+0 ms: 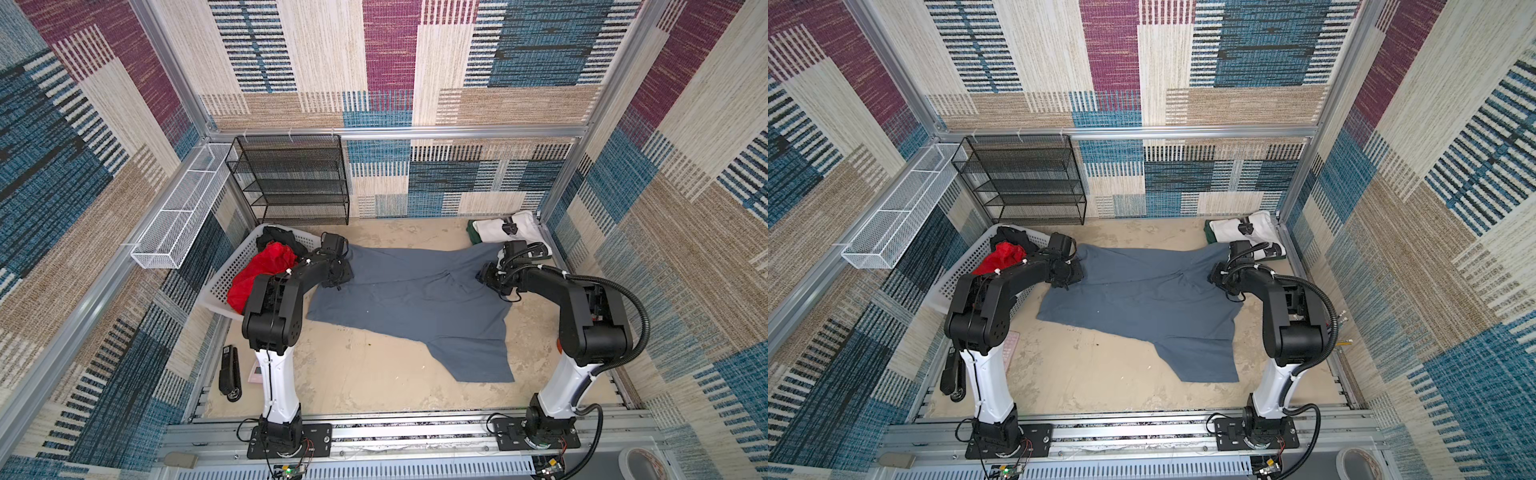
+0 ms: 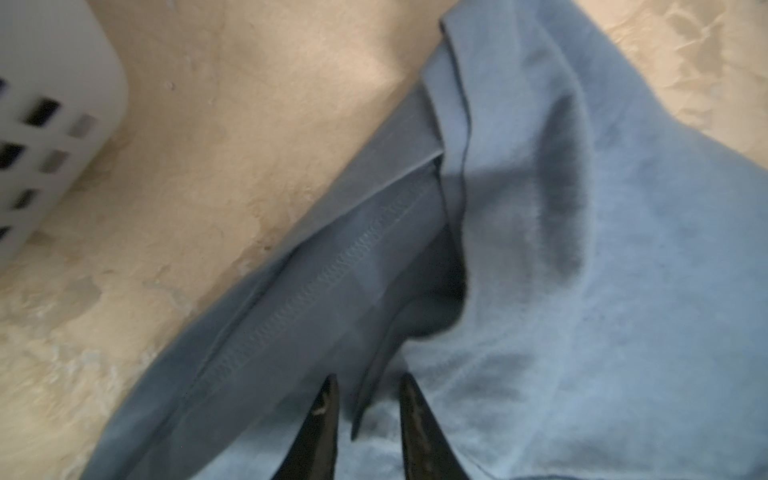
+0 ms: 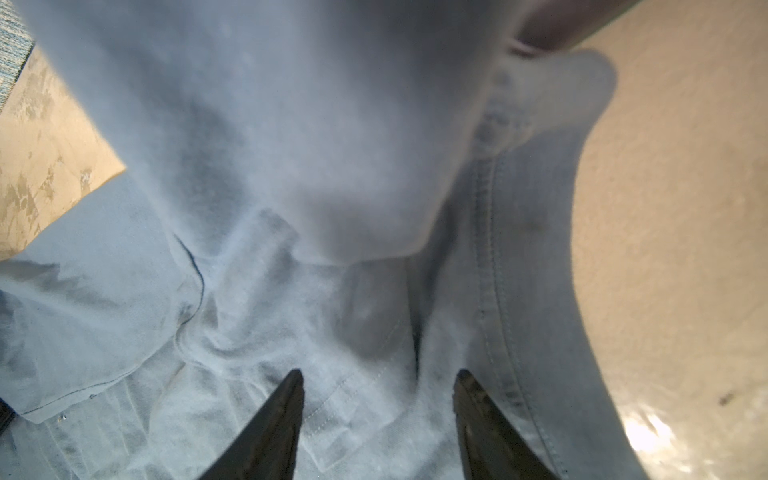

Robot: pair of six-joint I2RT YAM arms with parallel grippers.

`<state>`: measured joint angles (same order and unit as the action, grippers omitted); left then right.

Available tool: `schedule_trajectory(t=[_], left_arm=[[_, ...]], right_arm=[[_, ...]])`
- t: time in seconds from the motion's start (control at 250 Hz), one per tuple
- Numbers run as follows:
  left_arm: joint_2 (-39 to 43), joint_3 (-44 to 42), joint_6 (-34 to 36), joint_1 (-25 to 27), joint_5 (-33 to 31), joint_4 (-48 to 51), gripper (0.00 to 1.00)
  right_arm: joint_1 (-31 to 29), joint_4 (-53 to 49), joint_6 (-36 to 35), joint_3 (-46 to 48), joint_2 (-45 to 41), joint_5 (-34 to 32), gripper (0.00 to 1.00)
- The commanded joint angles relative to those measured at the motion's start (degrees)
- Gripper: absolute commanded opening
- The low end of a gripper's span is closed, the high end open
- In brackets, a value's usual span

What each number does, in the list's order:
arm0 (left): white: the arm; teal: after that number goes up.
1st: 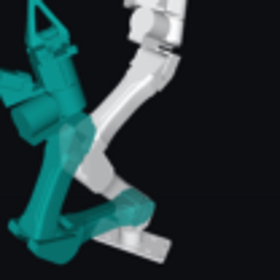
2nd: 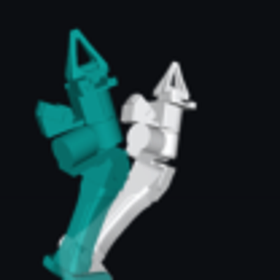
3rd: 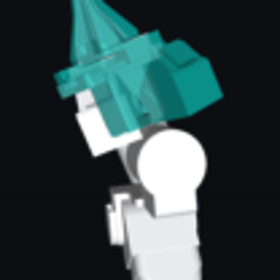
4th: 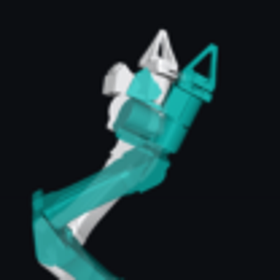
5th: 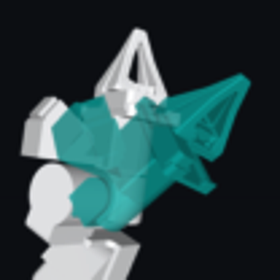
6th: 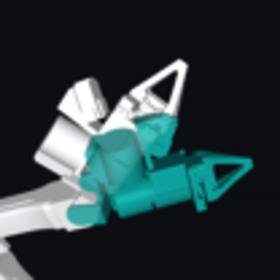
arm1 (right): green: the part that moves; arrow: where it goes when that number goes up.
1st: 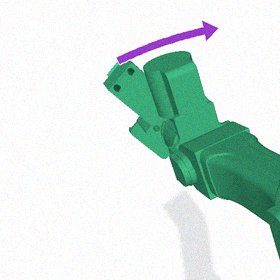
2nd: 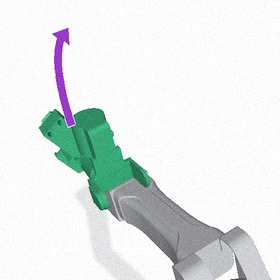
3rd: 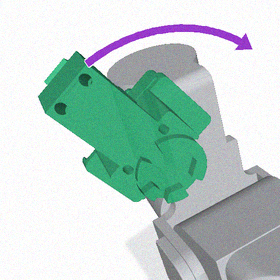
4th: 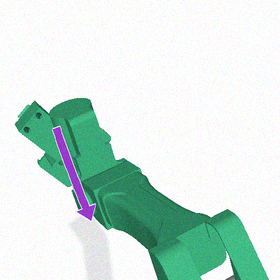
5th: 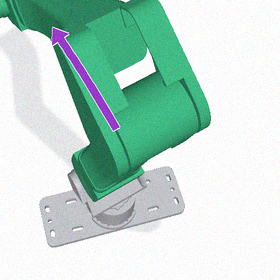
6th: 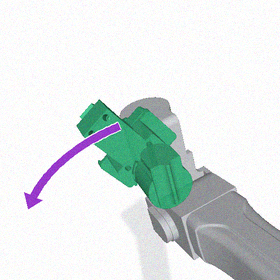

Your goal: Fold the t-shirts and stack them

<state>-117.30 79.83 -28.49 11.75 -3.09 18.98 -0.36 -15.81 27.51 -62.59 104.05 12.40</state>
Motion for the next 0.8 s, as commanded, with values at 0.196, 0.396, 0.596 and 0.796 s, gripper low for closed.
schedule_trajectory(t=[0.196,0.396,0.596,0.796], left_arm=[[-1.4,0.4,-0.1,-0.1,1.7,-2.9,0.25],[-1.1,0.1,-0.8,-0.1,3.3,-2.1,0.2],[2.2,-2.5,-1.0,-0.1,4.8,-2.7,0.21],[2.9,-2.0,-0.2,-0.2,5.2,-2.3,0.21]], right_arm=[[-0.1,0.7,0.0,-0.1,0.1,0.2,0.59],[-0.1,0.6,0.0,0.0,0.0,-0.1,0.59],[-0.1,0.5,0.0,0.1,-0.2,-0.2,0.59],[-0.1,0.8,-0.2,0.6,-0.2,-0.1,0.59]])
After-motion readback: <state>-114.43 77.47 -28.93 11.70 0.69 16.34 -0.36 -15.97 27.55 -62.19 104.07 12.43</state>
